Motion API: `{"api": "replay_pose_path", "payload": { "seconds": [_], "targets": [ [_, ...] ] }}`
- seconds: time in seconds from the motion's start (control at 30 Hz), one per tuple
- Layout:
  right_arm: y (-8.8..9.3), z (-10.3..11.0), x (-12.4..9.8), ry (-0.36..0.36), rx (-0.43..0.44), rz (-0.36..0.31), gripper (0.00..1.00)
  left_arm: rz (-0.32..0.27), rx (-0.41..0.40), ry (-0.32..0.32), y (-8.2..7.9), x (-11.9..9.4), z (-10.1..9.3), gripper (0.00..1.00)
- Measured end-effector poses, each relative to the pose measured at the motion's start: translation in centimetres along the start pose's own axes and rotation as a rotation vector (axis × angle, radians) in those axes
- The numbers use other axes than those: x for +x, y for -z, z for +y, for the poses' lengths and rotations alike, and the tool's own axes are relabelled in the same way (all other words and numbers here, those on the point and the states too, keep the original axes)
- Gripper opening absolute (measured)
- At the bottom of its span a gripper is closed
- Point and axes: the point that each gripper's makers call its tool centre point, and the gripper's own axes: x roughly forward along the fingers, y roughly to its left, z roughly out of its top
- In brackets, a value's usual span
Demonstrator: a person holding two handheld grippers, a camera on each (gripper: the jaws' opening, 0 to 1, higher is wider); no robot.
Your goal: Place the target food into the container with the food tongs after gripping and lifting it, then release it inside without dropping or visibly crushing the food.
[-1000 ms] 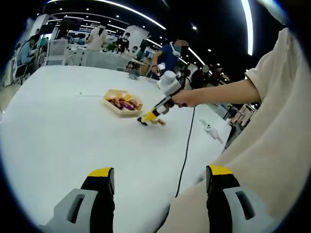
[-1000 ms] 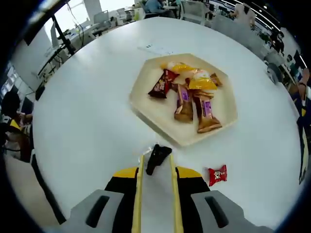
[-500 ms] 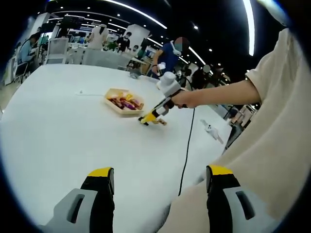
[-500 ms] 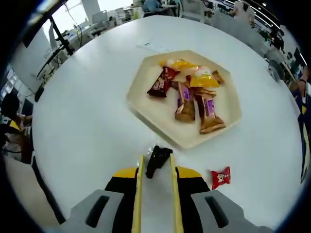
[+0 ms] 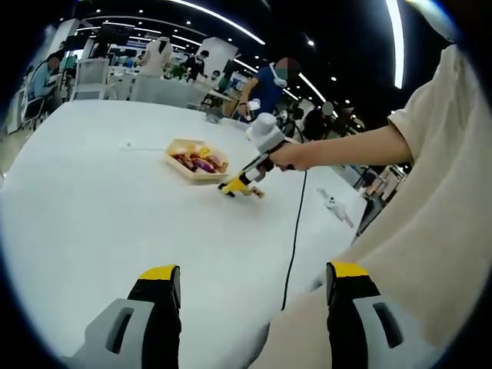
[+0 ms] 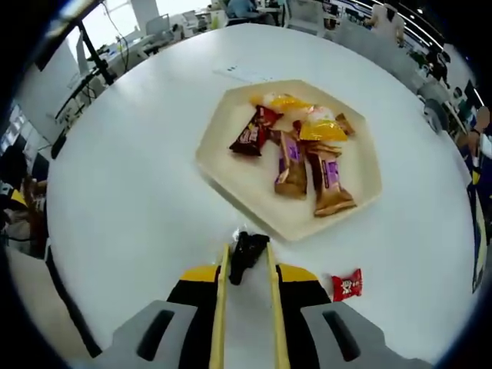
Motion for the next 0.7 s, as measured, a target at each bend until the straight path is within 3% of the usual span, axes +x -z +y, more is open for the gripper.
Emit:
{"api": "replay_pose_path", "payload": {
  "seconds": [0.53,0.7],
  "targets": [
    [-0.1,0.7,-0.2,0.004,-0.026,-0.012,0.25,0.001,0.0,-0.001,0.2,-0.1,-0.2,0.77],
    [-0.1,1.3,-0.2,-0.027,-0.011,-0.018,0.24,0.002,-0.001,-0.004,0.3,-0.2,-0.1,0.77]
  ]
}}
